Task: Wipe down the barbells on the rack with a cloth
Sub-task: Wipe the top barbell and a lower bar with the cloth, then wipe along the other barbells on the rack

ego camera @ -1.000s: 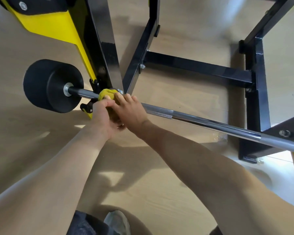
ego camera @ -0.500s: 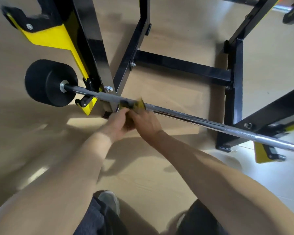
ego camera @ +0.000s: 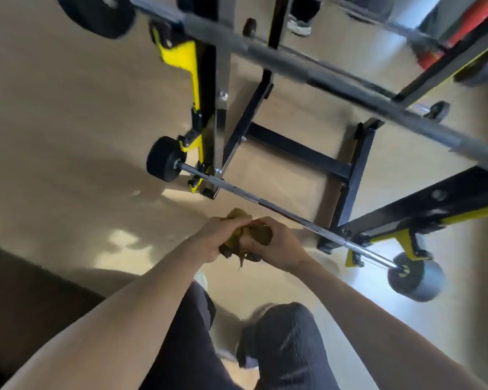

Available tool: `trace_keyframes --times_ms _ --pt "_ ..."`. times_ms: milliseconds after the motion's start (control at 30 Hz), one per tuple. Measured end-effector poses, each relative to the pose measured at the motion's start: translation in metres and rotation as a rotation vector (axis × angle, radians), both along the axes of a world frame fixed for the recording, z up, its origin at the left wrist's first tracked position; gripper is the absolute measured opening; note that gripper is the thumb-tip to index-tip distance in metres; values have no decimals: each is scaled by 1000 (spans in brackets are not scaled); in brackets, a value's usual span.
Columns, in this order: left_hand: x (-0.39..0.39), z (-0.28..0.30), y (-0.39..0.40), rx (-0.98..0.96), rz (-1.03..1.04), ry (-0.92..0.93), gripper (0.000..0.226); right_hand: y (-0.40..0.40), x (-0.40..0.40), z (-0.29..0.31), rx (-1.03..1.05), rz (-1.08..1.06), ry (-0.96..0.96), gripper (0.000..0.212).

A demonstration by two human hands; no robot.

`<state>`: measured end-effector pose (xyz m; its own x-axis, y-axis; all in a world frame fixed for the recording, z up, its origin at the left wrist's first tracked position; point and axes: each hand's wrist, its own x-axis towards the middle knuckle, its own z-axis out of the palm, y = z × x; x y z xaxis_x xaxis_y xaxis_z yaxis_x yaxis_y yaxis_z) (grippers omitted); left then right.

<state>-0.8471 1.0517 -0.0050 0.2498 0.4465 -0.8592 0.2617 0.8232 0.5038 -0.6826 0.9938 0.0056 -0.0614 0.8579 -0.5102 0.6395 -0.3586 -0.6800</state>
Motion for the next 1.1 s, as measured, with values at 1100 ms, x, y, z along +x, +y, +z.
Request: trace_keyframes --times_ms 1100 --pt "-361 241 355 147 -351 -88 72 361 -349 220 -301 -594 588 16"
